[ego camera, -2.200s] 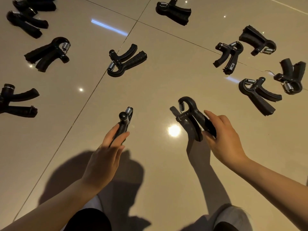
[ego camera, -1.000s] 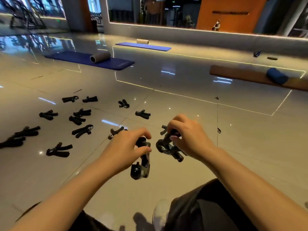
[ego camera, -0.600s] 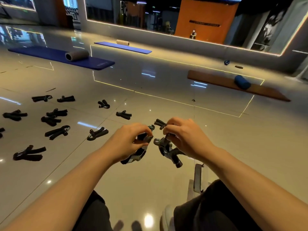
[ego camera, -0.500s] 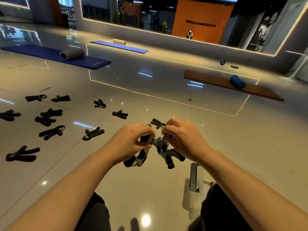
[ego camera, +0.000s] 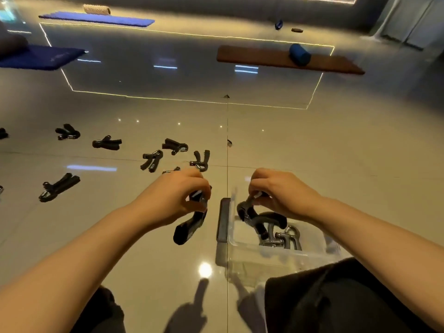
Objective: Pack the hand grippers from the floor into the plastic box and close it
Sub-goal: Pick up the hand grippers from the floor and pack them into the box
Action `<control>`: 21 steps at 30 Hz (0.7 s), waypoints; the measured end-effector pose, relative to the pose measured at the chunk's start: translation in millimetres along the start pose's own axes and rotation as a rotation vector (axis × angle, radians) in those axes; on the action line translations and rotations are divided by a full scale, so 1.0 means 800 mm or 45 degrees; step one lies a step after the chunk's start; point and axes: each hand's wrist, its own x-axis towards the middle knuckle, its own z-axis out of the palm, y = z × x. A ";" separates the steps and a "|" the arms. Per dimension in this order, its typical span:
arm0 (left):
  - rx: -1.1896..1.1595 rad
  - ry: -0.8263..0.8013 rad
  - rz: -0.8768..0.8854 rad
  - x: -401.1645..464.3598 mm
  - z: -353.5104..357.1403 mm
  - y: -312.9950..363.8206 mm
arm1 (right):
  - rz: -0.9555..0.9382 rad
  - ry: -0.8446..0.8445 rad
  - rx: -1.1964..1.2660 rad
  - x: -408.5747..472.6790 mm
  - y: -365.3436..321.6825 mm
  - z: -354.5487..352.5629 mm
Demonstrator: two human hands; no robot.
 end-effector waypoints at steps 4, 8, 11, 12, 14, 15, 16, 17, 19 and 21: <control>0.030 -0.073 0.149 0.067 0.044 0.040 | 0.286 0.006 0.109 -0.059 0.075 0.000; 0.148 -0.195 0.349 0.130 0.084 0.068 | 0.388 -0.028 0.106 -0.078 0.121 0.017; 0.140 -0.179 0.403 0.154 0.120 0.067 | 0.459 -0.045 0.070 -0.079 0.150 0.057; 0.102 -0.153 0.386 0.158 0.133 0.063 | 0.503 -0.049 0.079 -0.079 0.159 0.077; 0.017 -0.069 0.354 0.164 0.160 0.052 | 0.595 -0.063 0.110 -0.081 0.174 0.114; -0.012 -0.032 0.354 0.166 0.174 0.046 | 0.642 -0.065 0.129 -0.081 0.182 0.130; -0.035 -0.006 0.359 0.168 0.188 0.039 | 0.689 -0.055 0.148 -0.082 0.190 0.143; -0.048 0.006 0.363 0.170 0.204 0.032 | 0.734 -0.043 0.163 -0.082 0.198 0.155; -0.044 0.010 0.368 0.175 0.236 0.016 | 0.801 -0.017 0.178 -0.082 0.214 0.177; -0.054 0.026 0.330 0.178 0.265 0.000 | 0.844 -0.003 0.189 -0.081 0.227 0.199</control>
